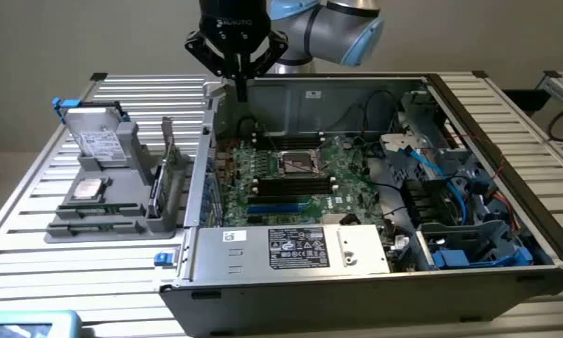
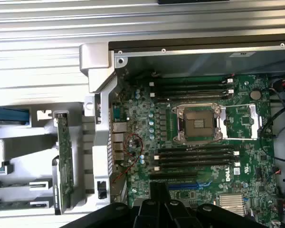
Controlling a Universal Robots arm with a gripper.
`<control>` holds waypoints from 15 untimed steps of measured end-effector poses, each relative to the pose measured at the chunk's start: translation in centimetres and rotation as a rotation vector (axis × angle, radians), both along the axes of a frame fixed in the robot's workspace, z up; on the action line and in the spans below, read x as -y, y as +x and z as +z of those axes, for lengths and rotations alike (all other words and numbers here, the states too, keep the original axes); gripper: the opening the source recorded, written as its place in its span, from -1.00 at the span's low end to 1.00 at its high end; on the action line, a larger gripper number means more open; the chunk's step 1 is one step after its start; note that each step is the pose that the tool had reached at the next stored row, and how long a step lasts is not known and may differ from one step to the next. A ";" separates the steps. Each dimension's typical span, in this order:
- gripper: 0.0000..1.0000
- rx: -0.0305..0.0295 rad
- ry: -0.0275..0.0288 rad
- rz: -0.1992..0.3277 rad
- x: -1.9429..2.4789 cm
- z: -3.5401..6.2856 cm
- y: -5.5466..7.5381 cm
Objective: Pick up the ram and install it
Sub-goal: 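Reach for the ram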
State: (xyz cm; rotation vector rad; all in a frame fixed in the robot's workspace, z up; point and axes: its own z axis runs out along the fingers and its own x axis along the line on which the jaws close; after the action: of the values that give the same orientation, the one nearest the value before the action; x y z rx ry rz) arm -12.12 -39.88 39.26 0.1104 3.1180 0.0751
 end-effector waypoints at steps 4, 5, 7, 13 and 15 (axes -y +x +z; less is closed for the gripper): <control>-0.79 0.0000 -0.0001 0.000 0.00 0.00 0.0; -0.79 0.0000 0.0000 0.000 0.00 0.00 0.0; -0.79 0.0000 0.0000 0.000 0.00 0.00 0.0; -0.79 -0.0001 -0.0002 0.000 0.01 0.00 0.0; -0.79 -0.0002 -0.0026 -0.001 0.05 -0.03 0.0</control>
State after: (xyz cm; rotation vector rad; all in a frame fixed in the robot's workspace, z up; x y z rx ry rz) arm -12.12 -39.92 39.23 0.1114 3.1181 0.0711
